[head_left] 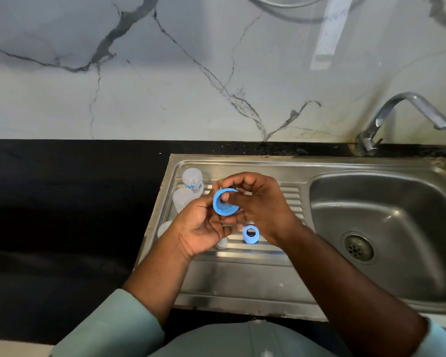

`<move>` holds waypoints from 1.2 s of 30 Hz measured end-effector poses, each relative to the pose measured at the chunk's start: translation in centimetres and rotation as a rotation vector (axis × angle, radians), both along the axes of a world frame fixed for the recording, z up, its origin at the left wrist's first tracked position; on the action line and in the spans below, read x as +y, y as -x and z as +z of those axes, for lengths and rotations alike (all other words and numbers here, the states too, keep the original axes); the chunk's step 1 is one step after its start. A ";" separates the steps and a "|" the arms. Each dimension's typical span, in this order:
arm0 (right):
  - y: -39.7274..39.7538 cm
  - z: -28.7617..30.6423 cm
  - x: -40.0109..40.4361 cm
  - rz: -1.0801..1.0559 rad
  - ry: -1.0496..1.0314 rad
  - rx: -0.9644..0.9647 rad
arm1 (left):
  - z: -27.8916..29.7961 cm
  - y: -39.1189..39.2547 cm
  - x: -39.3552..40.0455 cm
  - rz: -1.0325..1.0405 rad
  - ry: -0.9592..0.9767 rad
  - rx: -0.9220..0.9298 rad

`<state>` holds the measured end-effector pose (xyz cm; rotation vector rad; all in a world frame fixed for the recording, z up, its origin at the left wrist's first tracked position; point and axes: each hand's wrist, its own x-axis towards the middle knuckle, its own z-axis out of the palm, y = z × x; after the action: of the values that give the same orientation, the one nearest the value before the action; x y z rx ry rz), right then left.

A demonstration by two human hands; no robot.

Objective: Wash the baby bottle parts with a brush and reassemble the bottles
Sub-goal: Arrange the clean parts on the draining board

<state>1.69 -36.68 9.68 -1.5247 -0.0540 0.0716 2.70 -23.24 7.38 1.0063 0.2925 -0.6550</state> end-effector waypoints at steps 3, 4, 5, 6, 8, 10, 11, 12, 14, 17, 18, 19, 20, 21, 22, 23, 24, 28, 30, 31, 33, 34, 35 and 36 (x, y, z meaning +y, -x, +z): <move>-0.2 0.0 0.0 -0.024 0.018 0.036 | -0.2 0.1 -0.7 0.140 0.021 -0.007; -0.2 0.0 0.2 -0.042 0.030 0.035 | -0.3 0.1 -1.0 0.184 0.015 -0.023; 0.0 0.1 0.4 -0.057 0.040 0.030 | -0.3 0.2 -1.2 0.228 -0.003 -0.039; 0.1 0.1 0.5 -0.071 0.049 0.018 | -0.3 0.2 -1.4 0.270 -0.035 -0.063; 0.2 0.2 0.9 -0.107 0.077 -0.008 | 0.0 0.3 -1.9 0.339 -0.102 -0.109; 0.1 0.0 0.9 -0.132 0.140 -0.044 | 0.3 0.4 -2.5 0.352 -0.134 -0.099; 0.0 -0.1 1.0 -0.131 0.170 -0.065 | 0.5 0.4 -2.4 0.336 -0.116 -0.062; -0.1 -0.1 0.9 -0.120 0.194 -0.080 | 0.6 0.3 -2.4 0.300 -0.085 -0.018; -0.2 -0.3 0.3 -0.073 0.189 -0.098 | 1.0 0.0 -2.0 0.201 -0.046 0.051; 0.0 -0.5 -0.5 0.003 0.091 -0.077 | 1.3 0.0 -2.0 0.138 -0.042 0.077; 0.0 -0.7 -0.5 -0.003 0.079 -0.066 | 1.0 -0.1 -2.2 0.172 -0.064 0.083; -0.1 -1.0 -0.2 -0.039 0.096 -0.058 | 0.9 0.0 -2.4 0.218 -0.102 0.088; -0.1 -1.2 0.2 -0.100 0.131 -0.051 | 0.5 -0.2 -2.5 0.259 -0.148 0.080; -0.1 -1.4 0.7 -0.162 0.157 -0.038 | 0.2 -0.3 -2.5 0.294 -0.178 0.072; -0.2 -1.5 1.0 -0.201 0.152 -0.018 | -0.1 -0.6 -2.5 0.306 -0.183 0.065; -0.2 -1.6 1.1 -0.202 0.113 0.005 | 0.0 -0.8 -2.3 0.299 -0.163 0.074; -0.3 -1.6 1.0 -0.159 0.061 0.035 | 0.2 -1.1 -2.1 0.274 -0.142 0.092; -0.4 -1.4 0.0 0.002 0.248 -0.017 | 0.5 -1.0 -1.9 0.218 -0.144 0.133; -0.6 -1.6 0.0 -0.046 0.317 -0.036 | 0.3 -0.9 -2.0 0.189 -0.157 0.117; -0.6 -1.7 0.0 -0.062 0.319 -0.040 | 0.3 -0.8 -2.1 0.179 -0.151 0.116; -0.5 -2.0 -0.1 -0.056 0.278 -0.038 | 0.2 -1.0 -1.8 0.171 -0.124 0.140; -0.5 -2.1 -0.1 -0.044 0.242 -0.024 | 0.2 -1.2 -1.7 0.171 -0.116 0.147; -0.5 -2.1 0.1 -0.041 0.218 -0.008 | 0.1 -1.3 -1.7 0.170 -0.108 0.148; -0.5 -1.9 0.4 -0.061 0.193 0.012 | 0.0 -1.3 -1.8 0.171 -0.108 0.145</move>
<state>2.14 -36.29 7.74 -1.7176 0.0094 0.0376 4.00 -25.04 7.38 1.0256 0.5402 -0.5621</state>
